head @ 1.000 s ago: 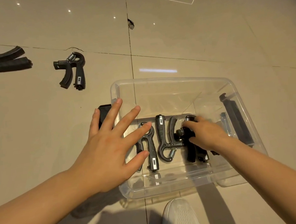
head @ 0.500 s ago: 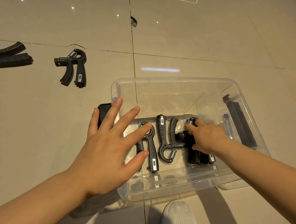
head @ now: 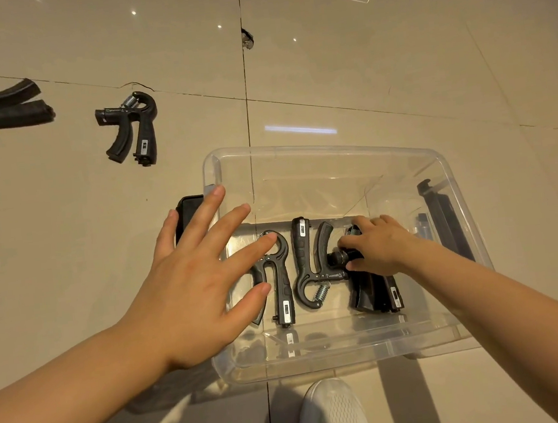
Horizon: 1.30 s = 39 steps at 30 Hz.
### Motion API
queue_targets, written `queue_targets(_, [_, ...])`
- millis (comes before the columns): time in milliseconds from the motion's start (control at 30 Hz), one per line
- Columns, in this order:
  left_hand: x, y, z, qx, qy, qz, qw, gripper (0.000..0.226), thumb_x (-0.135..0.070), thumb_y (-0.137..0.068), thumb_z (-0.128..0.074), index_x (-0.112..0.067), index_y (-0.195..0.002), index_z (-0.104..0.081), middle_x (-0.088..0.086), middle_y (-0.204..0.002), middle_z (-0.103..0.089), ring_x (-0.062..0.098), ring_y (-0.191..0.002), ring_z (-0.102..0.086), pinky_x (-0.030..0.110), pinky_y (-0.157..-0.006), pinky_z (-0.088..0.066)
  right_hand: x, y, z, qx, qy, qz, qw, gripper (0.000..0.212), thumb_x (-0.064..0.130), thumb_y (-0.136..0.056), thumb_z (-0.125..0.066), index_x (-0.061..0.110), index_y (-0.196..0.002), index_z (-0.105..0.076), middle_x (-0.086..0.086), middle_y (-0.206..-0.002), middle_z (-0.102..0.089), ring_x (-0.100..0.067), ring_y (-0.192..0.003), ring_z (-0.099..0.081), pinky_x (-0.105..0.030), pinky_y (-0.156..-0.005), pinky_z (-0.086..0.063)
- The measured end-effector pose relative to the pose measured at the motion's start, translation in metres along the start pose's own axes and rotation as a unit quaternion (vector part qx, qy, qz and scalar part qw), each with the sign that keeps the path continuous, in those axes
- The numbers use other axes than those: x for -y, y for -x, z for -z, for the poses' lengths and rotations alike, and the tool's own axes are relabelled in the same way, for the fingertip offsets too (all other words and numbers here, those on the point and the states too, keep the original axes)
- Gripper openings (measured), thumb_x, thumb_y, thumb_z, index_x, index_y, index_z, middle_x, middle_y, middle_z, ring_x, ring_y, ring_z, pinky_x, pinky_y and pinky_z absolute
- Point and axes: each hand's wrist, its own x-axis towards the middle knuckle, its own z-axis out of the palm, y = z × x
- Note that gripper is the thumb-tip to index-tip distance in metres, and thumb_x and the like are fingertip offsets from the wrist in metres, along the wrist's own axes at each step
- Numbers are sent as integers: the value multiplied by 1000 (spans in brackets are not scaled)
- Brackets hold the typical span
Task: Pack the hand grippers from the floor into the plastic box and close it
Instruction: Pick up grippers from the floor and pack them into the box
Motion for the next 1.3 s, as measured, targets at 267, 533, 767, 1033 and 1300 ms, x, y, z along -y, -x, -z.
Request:
queue_targets(267, [-2,-1,1,2,3,-3,1000,51,-54,-87,-34,-35,-132,-51,5,-148,-36,24,-145,-9,66,-106,-18,5,6,-5,8,-8,-14,1000,53,55,-92,-42,32,-140,-34,-17,-153,-17,-40,-132,-32,-46,-113,-23])
queue_targets(533, [-6,4,13,-10,-5,-15,1000,53,-54,-93,-27,-29,-135,-48,5,-146,-39,25,-142,-19,63,-107,-19,25,70,36,-13,-196,5,981,62,50,-91,-51,36,-145,-25,-4,-152,-19,-27,-126,-44,-37,-101,-40])
queue_targets(767, [-15,91,133,-53,59,42,996,48,-63,-84,-35,-39,-121,-54,-20,-121,-50,-15,-97,-46,8,-76,-35,68,195,74,-210,-358,45,909,36,41,-91,-55,33,-126,-54,12,-130,-50,-7,-116,-49,-26,-97,-41])
queue_targets(1033, [-74,196,285,-13,-54,104,993,62,-79,-74,-25,-47,-123,-45,-27,-111,-51,-6,-96,-50,9,-65,-36,129,339,151,-229,-395,172,873,24,44,-88,-56,47,-111,-56,16,-120,-59,-4,-105,-59,-34,-93,-51])
queue_targets(1300, [-117,320,339,-168,-12,200,965,68,-84,-69,-33,-43,-121,-51,-26,-105,-53,-2,-101,-52,33,-89,-49,212,454,232,-278,-297,266,874,40,43,-89,-55,32,-128,-50,9,-128,-55,-7,-109,-54,-26,-94,-47])
